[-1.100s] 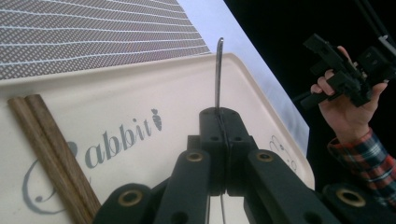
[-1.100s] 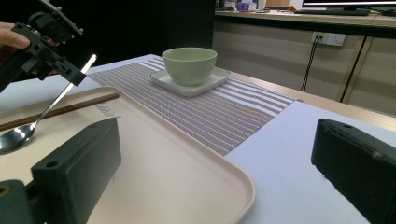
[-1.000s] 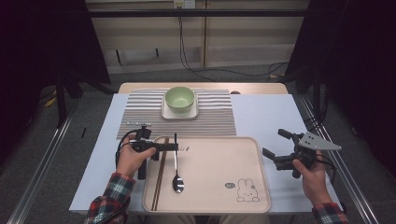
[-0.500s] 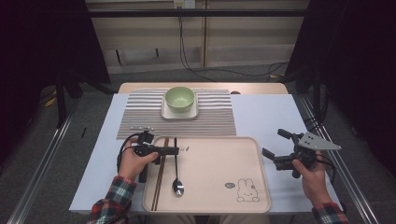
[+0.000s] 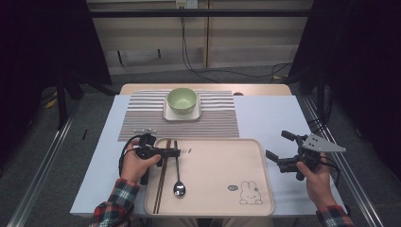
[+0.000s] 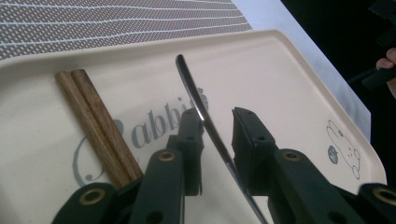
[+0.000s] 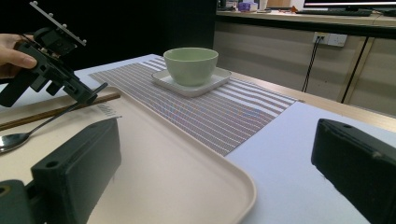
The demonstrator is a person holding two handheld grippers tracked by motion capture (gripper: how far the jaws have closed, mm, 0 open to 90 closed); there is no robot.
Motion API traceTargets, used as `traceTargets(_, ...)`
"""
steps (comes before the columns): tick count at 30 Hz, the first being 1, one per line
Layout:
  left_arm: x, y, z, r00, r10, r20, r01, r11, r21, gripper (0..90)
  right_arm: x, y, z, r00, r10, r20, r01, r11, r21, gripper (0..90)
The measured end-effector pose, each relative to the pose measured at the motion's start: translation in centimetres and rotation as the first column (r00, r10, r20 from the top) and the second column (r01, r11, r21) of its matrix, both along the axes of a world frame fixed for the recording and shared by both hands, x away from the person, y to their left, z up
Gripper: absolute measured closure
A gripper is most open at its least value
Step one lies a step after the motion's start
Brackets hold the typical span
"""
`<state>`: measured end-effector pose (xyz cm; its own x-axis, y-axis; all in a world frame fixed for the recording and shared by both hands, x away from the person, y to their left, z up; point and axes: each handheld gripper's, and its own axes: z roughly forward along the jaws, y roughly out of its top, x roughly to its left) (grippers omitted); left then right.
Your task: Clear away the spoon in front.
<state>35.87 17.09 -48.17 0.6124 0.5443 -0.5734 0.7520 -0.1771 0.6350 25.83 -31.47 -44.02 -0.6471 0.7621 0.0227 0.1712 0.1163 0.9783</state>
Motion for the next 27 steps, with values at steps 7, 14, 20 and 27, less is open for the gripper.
traceTargets(7, 0.1, 0.1, -0.2, 0.9998, 0.017, 0.008, -0.017, 0.9999, -0.003, 65.8, 0.0, 0.0, 0.0, 0.9999, 0.010, -0.003, -0.010, 1.000, 0.000, 1.0)
traceTargets(14, 0.2, 0.4, 0.2, 0.9990, 0.041, 0.017, -0.041, 0.9991, -0.013, 58.9, -0.1, 0.0, 0.1, 1.0000, -0.006, -0.001, 0.006, 1.000, 0.002, 1.0)
traceTargets(20, 0.5, 0.6, 1.2, 0.9950, 0.087, 0.049, -0.086, 0.9962, -0.015, 42.8, -0.1, 0.0, 0.0, 1.0000, -0.005, 0.000, 0.005, 1.000, 0.000, 1.0)
traceTargets(27, 1.0, 0.5, 2.1, 0.9889, 0.128, 0.076, -0.127, 0.9918, -0.017, 27.5, -0.1, 0.0, 0.0, 1.0000, -0.003, -0.002, 0.003, 1.000, -0.006, 1.0)
